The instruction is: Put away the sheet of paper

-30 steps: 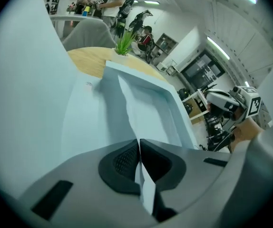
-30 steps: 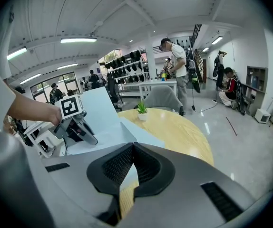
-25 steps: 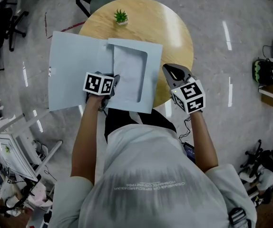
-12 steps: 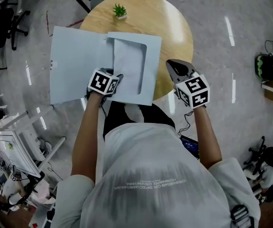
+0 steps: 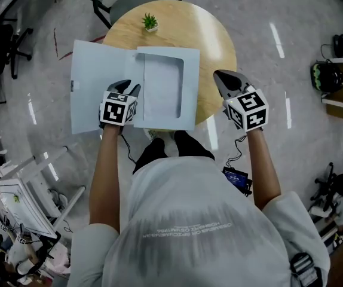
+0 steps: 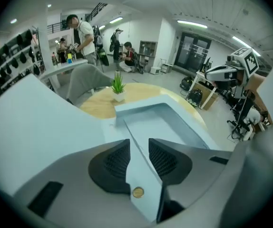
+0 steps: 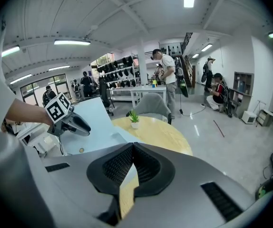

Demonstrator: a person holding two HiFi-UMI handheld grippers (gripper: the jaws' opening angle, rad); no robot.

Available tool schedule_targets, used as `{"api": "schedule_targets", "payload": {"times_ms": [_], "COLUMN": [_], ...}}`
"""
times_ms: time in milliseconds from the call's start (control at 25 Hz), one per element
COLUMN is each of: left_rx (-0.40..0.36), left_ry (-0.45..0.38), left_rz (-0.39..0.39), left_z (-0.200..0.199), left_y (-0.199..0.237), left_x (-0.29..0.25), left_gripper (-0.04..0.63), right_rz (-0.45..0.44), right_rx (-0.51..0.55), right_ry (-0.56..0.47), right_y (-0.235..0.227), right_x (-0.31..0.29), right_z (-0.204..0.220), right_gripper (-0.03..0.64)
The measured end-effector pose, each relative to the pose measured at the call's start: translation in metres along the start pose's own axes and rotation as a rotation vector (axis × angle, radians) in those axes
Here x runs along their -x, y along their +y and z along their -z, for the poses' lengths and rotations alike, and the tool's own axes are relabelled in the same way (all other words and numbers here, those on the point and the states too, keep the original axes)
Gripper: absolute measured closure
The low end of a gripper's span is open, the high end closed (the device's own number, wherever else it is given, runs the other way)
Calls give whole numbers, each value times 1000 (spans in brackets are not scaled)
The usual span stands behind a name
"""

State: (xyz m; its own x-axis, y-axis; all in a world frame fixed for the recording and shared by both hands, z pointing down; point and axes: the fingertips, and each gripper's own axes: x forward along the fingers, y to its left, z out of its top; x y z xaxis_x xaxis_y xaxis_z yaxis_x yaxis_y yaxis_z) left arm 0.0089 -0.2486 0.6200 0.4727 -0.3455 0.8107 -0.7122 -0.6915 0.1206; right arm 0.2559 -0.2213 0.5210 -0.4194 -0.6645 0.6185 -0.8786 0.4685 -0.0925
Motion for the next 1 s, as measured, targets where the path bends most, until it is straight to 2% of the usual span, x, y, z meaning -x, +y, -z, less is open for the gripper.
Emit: {"api": "schedule_targets", "payload": {"times_ms": [120, 240, 400, 520, 720, 840, 1000], "left_rx": [-49, -76, -110, -165, -221, -247, -307], "left_ry": [-111, -240, -411, -534, -717, -798, -849], "left_rz": [-49, -92, -115, -141, -172, -177, -209], "left_z": [-28, -64, -113, -146, -187, -197, -206], "left_y": [11, 21, 22, 16, 7, -1, -14], "left_x": [27, 64, 126, 174, 249, 285, 321], "left_gripper": [540, 575, 578, 578, 578, 578, 578], "right_rz": [21, 58, 116, 166, 233, 226, 210], "right_rx": [79, 147, 234, 302, 322, 354, 405], "right_ry": [-36, -85, -164, -222, -345, -383, -414], "right_y": [9, 18, 34, 41, 59, 81, 106], "right_x": [12, 29, 57, 81, 114, 123, 134], "right_z": [-26, -58, -109, -147, -199, -215, -228], "right_gripper": [589, 589, 589, 589, 589, 589, 589]}}
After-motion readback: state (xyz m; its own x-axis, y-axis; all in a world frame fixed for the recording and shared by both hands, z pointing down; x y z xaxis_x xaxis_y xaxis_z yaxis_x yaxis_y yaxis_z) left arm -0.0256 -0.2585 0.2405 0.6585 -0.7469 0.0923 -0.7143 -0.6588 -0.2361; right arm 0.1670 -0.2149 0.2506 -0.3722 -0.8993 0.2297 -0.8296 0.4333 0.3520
